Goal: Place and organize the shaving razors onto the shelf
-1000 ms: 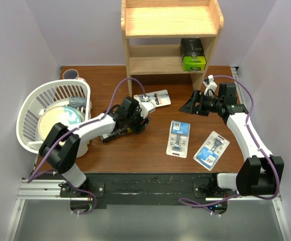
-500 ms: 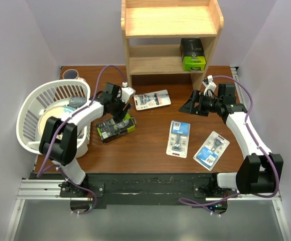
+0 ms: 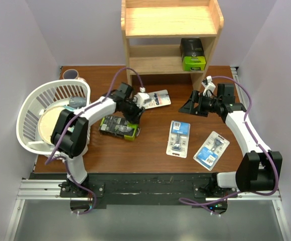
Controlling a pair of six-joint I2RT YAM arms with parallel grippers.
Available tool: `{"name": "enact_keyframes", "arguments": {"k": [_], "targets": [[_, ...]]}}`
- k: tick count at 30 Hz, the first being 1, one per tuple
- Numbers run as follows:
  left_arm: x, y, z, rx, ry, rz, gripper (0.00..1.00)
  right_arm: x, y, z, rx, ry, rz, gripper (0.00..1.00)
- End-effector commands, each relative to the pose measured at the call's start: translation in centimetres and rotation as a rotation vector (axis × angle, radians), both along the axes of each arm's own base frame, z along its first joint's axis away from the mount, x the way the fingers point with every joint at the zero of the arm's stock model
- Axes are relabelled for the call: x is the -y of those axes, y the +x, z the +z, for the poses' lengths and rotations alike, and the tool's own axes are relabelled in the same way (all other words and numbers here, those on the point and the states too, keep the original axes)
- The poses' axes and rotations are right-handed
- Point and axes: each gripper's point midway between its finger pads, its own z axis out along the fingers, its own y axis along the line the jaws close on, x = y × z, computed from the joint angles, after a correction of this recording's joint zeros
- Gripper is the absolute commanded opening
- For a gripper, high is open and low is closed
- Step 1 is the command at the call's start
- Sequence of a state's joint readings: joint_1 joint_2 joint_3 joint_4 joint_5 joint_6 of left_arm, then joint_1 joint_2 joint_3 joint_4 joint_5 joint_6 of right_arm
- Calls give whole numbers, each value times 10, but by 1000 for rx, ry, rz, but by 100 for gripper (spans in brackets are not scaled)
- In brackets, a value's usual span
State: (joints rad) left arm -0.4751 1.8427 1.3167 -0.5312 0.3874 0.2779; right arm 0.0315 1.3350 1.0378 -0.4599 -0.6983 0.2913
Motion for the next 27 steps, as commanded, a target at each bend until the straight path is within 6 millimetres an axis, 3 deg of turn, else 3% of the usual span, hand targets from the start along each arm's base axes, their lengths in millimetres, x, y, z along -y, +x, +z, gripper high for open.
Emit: {"name": "enact_keyframes", "arguments": {"k": [1, 4, 6, 7, 9, 10, 11, 13, 15, 17, 19, 22, 23, 25, 27], "targets": [[60, -62, 14, -37, -91, -287, 43, 0, -2, 16, 54, -7, 22, 88], [76, -82, 36, 53, -112, -393, 42, 1, -6, 10, 43, -14, 25, 88], [73, -78, 46, 89, -122, -314, 47, 2, -6, 6, 40, -20, 31, 87], [65, -69, 66, 165, -112, -242, 48, 2, -5, 5, 41, -20, 33, 87], [49, -62, 74, 195, -110, -61, 56, 1, -2, 1, 36, -29, 35, 86], [31, -54, 96, 264, -117, 48, 58, -1, 1, 1, 44, -35, 43, 86], [21, -59, 90, 230, -134, 151, 62, -9, 2, 2, 65, -54, 71, 86], [-5, -61, 101, 232, -149, 310, 64, -22, 10, 0, 79, -70, 116, 85], [-26, -66, 96, 156, -166, 463, 64, -44, 12, -10, 72, -87, 181, 85], [-40, -72, 82, 61, -177, 582, 64, -71, 17, -6, 101, -87, 249, 85], [-60, -66, 71, 4, -170, 700, 65, -90, 27, -10, 101, -95, 286, 85], [-66, -58, 63, -38, -186, 815, 65, -128, 28, -9, 133, -125, 364, 85], [-68, -56, 61, -44, -189, 836, 65, -136, 29, -21, 110, -140, 380, 85], [-70, -52, 57, -73, -200, 890, 65, -159, 28, -21, 126, -153, 423, 84], [-73, -52, 52, -92, -194, 919, 65, -174, 28, -39, 93, -166, 448, 83]]}}
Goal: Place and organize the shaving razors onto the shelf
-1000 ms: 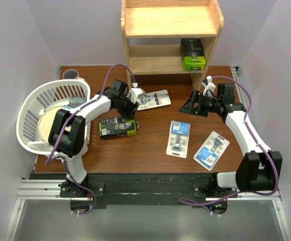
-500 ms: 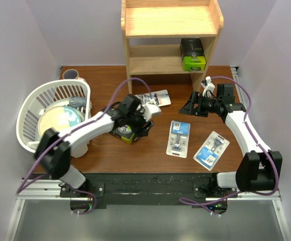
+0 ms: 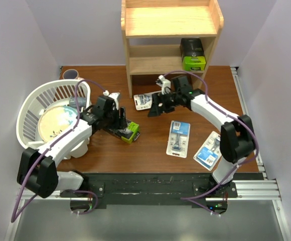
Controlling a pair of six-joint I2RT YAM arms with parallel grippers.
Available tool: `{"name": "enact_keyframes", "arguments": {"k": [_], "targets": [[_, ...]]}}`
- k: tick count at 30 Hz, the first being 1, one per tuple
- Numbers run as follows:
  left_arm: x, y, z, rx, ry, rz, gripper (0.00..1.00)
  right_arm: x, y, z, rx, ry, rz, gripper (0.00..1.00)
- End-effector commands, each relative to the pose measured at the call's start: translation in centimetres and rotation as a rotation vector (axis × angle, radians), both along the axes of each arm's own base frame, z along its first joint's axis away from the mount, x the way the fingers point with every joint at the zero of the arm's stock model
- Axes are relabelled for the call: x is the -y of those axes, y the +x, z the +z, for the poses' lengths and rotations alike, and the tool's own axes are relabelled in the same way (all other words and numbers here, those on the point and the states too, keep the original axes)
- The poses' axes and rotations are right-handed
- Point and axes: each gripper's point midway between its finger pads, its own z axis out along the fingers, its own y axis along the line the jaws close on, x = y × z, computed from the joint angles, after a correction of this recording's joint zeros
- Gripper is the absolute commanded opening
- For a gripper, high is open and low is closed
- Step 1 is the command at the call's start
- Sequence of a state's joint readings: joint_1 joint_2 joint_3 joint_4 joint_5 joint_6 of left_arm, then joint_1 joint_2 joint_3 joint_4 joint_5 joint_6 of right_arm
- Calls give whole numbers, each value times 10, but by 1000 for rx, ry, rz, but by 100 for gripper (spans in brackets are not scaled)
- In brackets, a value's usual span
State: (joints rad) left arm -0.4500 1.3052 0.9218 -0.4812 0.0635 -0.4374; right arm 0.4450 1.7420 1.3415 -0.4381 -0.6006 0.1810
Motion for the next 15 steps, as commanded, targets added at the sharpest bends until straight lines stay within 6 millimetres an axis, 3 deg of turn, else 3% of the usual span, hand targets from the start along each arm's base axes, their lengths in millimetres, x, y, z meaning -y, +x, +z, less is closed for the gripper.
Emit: {"name": "enact_keyframes", "arguments": {"k": [1, 3, 7, 9, 11, 15], "targets": [[-6, 7, -1, -45, -64, 174, 65, -42, 11, 3, 79, -11, 58, 83], [-10, 7, -5, -66, -67, 191, 65, -54, 12, -14, 49, -18, 77, 82], [-20, 0, -16, -112, -26, 217, 65, -84, 16, -22, 30, 10, 113, 82], [-25, -5, -24, -141, -4, 233, 65, -91, 19, -35, 11, 6, 119, 82], [-28, -10, -33, -166, 9, 238, 65, -102, 23, -36, 16, 22, 134, 82], [-28, -7, -48, -199, 18, 254, 64, -114, 26, -50, 9, 11, 153, 81]]}}
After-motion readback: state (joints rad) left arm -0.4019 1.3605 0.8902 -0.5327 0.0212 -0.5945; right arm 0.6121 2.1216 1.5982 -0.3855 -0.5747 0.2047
